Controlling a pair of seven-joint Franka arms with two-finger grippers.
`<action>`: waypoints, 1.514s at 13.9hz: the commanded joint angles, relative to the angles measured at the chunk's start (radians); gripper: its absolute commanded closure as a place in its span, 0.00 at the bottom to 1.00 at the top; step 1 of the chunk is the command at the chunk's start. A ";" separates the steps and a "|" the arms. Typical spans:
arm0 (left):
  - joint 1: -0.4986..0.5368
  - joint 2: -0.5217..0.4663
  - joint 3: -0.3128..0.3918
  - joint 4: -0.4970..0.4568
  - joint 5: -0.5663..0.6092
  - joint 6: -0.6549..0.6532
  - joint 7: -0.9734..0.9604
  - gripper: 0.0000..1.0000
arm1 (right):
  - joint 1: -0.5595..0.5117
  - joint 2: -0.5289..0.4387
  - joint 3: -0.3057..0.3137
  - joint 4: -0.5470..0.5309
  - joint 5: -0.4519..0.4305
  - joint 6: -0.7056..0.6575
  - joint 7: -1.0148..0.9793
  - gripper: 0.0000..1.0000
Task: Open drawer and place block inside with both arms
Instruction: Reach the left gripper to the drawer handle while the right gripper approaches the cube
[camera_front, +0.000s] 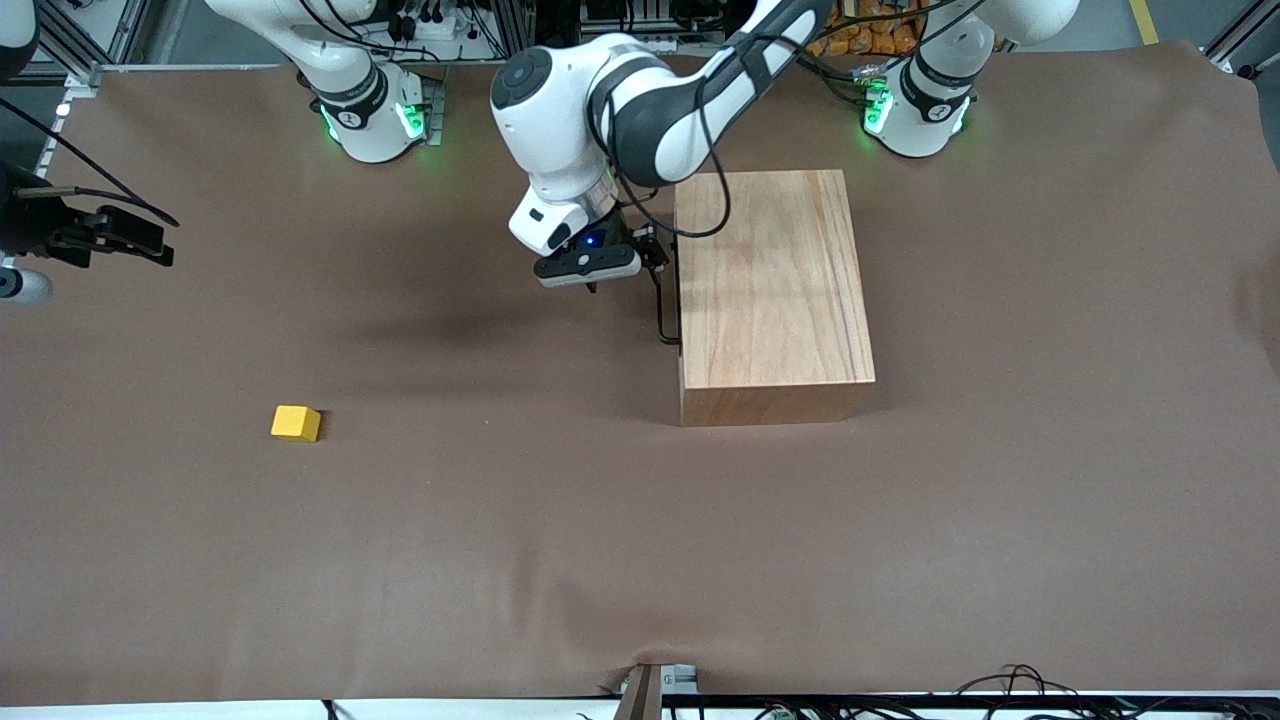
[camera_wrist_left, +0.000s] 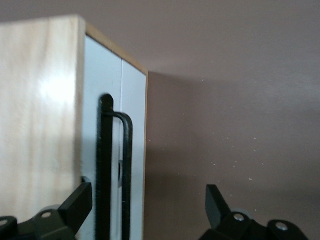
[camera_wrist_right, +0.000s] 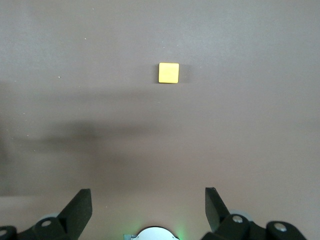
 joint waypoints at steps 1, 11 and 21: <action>-0.029 0.059 0.043 0.054 0.016 0.001 -0.036 0.00 | -0.003 -0.003 0.005 -0.001 -0.004 0.006 0.012 0.00; -0.044 0.094 0.044 0.040 0.020 -0.057 -0.033 0.00 | 0.002 0.149 0.007 -0.005 0.010 0.141 0.013 0.00; -0.044 0.131 0.040 0.035 0.014 -0.057 -0.019 0.00 | 0.000 0.280 0.007 -0.111 0.010 0.376 0.013 0.00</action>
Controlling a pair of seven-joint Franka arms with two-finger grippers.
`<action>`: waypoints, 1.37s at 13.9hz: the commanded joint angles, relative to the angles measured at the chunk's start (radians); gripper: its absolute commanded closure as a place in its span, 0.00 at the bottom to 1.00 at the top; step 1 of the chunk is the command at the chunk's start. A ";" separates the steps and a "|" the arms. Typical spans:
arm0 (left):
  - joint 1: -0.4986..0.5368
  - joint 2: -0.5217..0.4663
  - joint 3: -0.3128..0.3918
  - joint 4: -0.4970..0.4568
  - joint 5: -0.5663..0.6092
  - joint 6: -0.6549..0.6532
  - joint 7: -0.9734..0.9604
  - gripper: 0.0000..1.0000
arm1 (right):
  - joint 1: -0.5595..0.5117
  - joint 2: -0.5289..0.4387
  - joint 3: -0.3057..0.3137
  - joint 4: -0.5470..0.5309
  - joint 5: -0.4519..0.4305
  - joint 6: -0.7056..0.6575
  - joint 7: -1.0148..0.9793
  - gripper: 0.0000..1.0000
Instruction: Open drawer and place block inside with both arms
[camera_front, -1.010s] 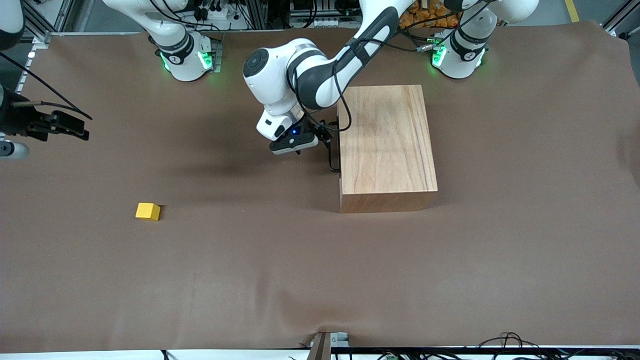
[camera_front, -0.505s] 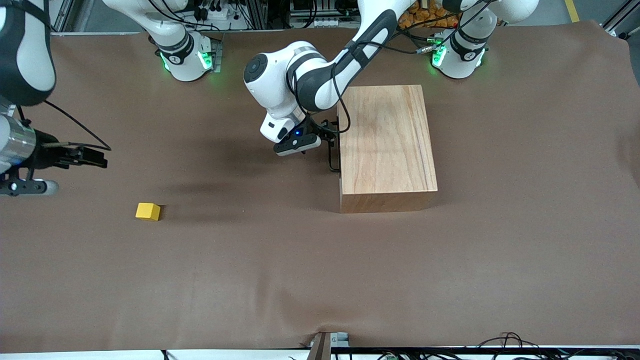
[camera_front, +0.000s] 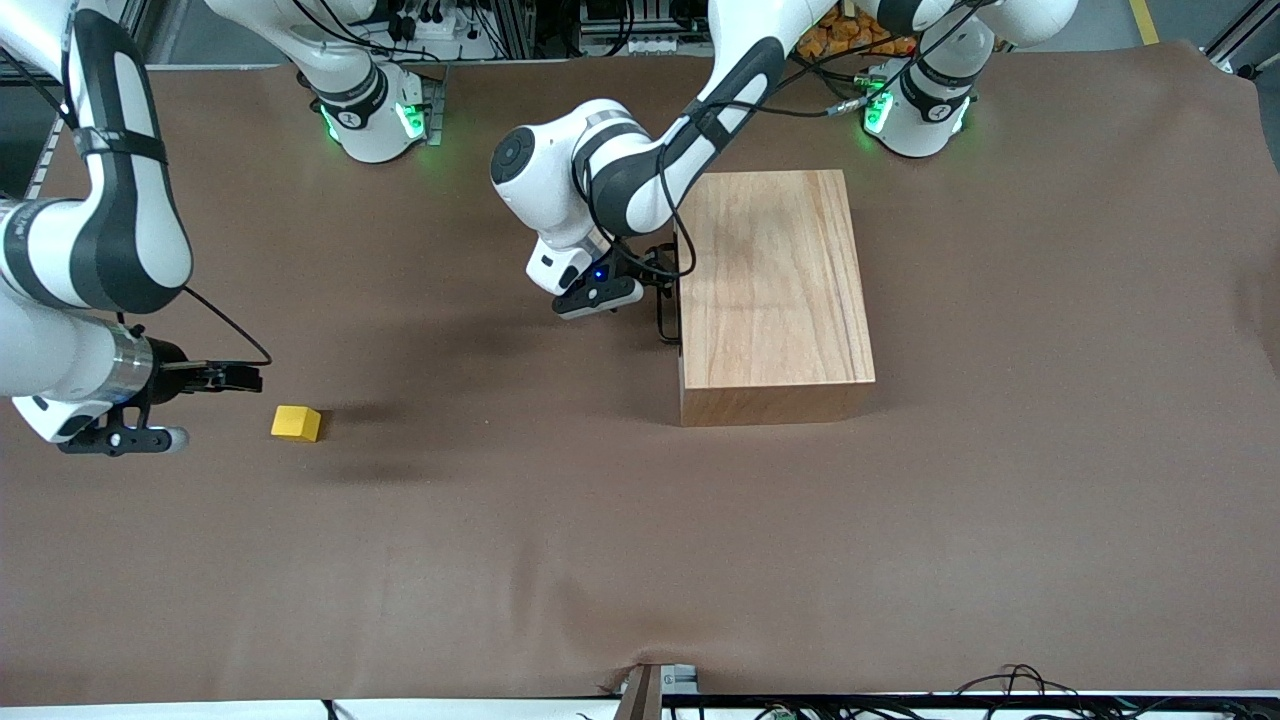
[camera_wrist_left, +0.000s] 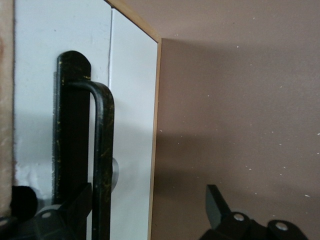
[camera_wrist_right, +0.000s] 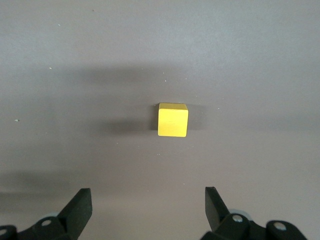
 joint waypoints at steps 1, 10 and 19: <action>-0.008 0.006 0.000 0.020 0.014 -0.010 -0.001 0.00 | -0.008 -0.034 0.003 -0.033 0.005 0.016 0.013 0.00; -0.011 0.006 -0.007 0.025 -0.024 0.081 -0.013 0.00 | -0.005 0.064 0.002 -0.292 0.005 0.540 0.010 0.00; -0.011 0.013 -0.016 0.025 -0.063 0.217 -0.076 0.00 | -0.024 0.170 0.003 -0.415 0.003 0.837 0.005 0.00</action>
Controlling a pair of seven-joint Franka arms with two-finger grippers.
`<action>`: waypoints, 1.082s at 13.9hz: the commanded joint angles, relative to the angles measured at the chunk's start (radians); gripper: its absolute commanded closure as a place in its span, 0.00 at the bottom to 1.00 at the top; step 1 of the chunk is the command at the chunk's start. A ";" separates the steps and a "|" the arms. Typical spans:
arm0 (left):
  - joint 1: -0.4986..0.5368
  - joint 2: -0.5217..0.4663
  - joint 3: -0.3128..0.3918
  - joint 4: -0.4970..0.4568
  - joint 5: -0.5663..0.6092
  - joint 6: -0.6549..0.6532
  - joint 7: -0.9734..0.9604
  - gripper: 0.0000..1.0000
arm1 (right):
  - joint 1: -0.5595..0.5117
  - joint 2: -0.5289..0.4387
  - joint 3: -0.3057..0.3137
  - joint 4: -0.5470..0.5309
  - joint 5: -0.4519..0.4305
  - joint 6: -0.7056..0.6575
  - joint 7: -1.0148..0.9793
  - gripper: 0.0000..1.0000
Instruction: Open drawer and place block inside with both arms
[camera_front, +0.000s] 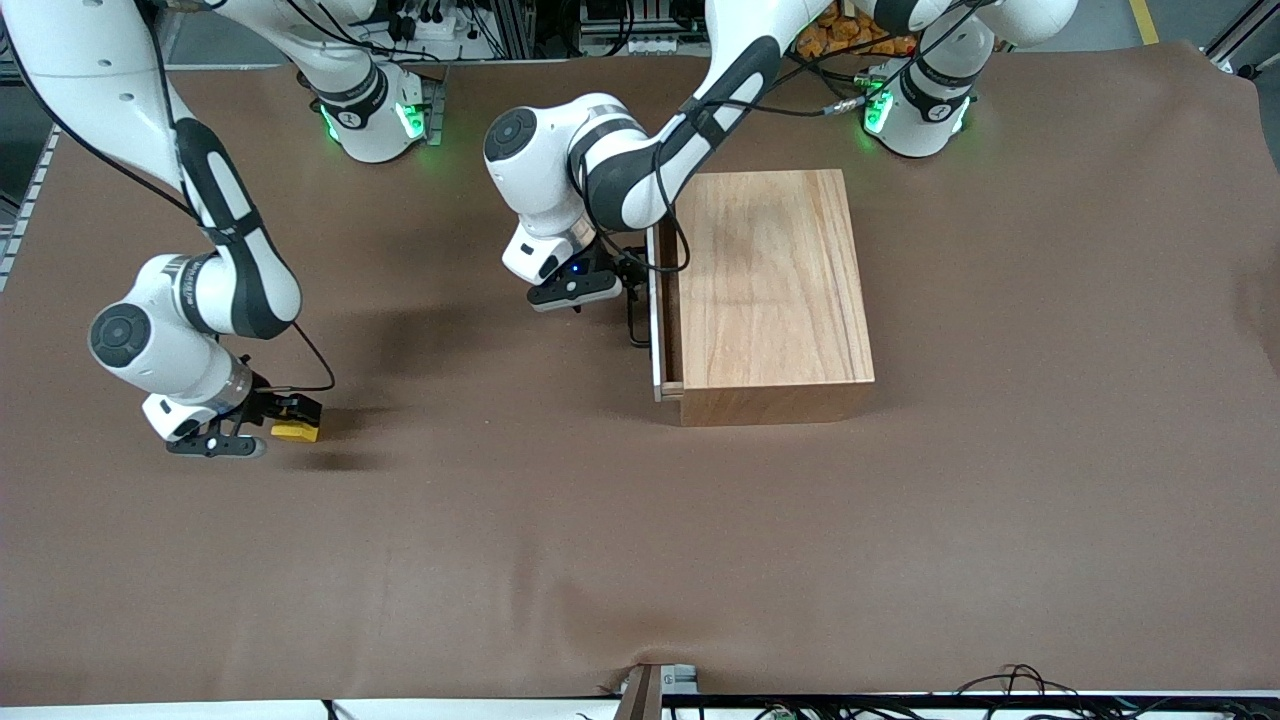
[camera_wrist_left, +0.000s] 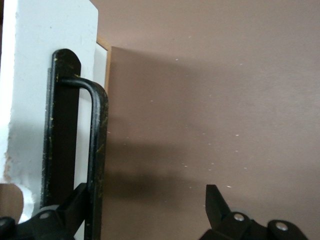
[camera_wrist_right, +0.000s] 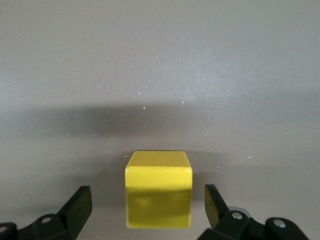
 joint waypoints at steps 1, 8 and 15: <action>-0.008 0.014 -0.001 0.018 -0.028 0.044 -0.018 0.00 | -0.014 0.039 0.008 -0.018 0.003 0.079 0.003 0.00; -0.024 0.030 -0.030 0.023 -0.031 0.113 -0.019 0.00 | -0.021 0.042 0.008 -0.017 0.003 0.081 0.003 0.21; -0.019 0.036 -0.028 0.041 -0.101 0.217 -0.019 0.00 | -0.023 0.036 0.008 -0.017 0.003 0.085 0.003 0.64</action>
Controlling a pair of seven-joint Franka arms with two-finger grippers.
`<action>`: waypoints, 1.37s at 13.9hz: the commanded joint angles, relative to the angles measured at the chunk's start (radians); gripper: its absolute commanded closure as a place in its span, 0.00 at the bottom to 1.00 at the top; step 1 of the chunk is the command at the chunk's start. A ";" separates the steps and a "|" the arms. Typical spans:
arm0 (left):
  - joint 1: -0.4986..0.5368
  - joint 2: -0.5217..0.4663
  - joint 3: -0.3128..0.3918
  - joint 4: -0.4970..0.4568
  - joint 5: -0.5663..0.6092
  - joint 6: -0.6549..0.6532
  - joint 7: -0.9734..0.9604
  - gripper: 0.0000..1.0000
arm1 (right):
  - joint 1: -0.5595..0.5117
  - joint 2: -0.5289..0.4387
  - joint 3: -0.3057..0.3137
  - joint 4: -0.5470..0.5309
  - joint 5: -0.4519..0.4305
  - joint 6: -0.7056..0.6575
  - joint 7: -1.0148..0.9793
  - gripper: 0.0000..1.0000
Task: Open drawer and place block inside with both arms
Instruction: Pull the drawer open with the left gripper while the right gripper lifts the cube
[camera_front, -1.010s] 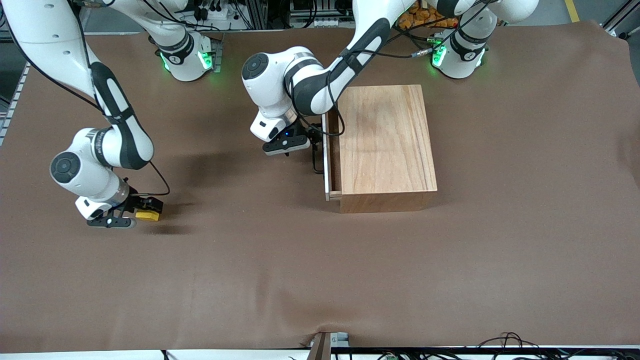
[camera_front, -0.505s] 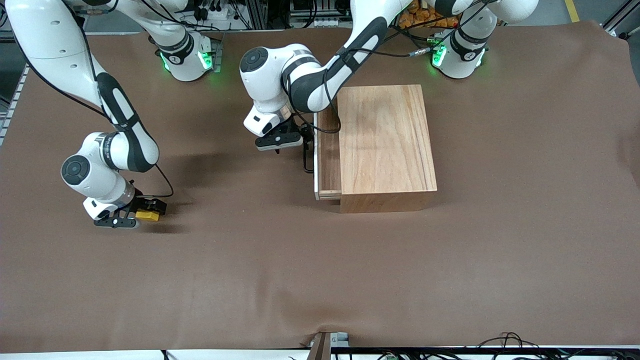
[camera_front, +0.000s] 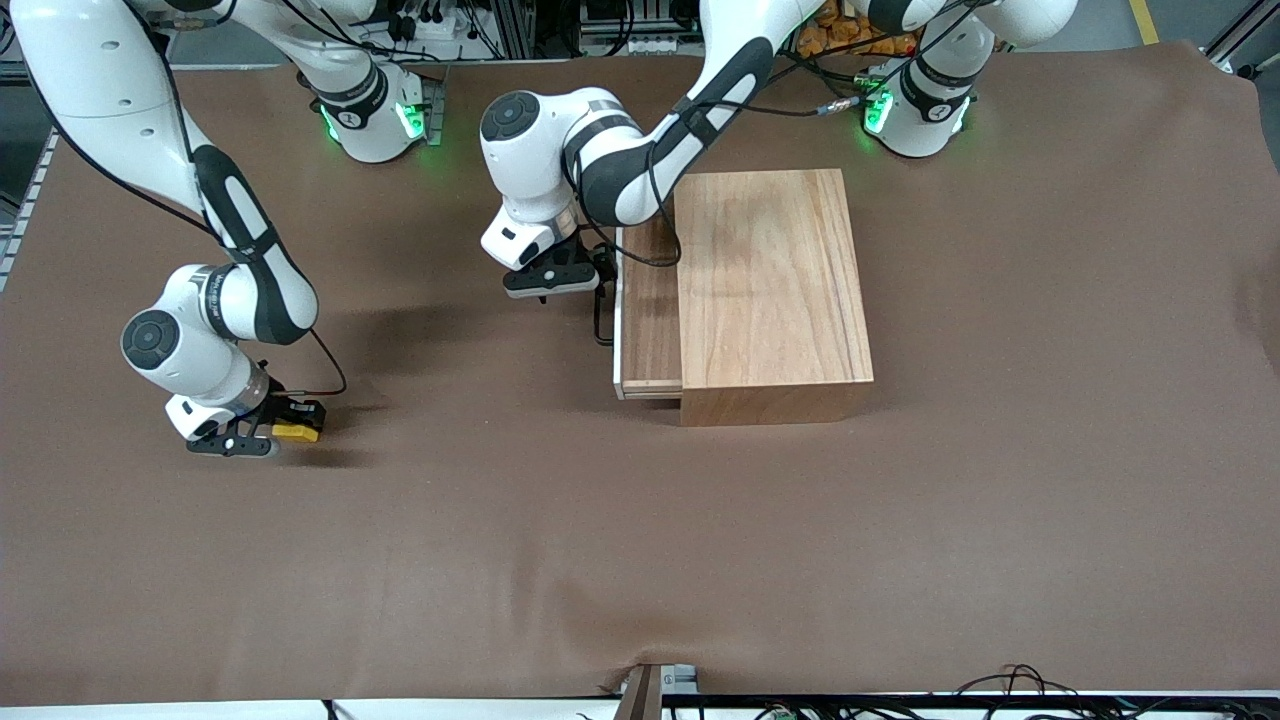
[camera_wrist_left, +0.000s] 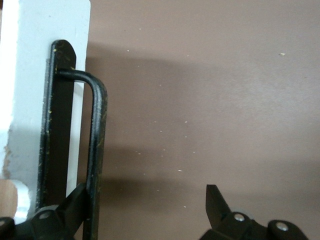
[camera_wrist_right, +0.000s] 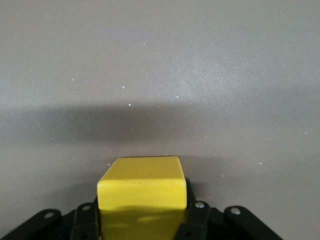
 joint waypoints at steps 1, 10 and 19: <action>-0.008 0.033 -0.013 0.041 -0.039 0.092 -0.019 0.00 | -0.014 -0.020 0.010 -0.009 0.003 0.016 -0.003 0.70; -0.002 0.007 -0.008 0.047 -0.106 0.228 -0.040 0.00 | -0.101 -0.092 0.004 0.101 -0.014 0.008 -0.358 0.83; 0.103 -0.347 0.064 0.009 -0.092 -0.253 0.003 0.00 | -0.104 -0.068 0.009 0.319 -0.008 -0.091 -0.498 0.83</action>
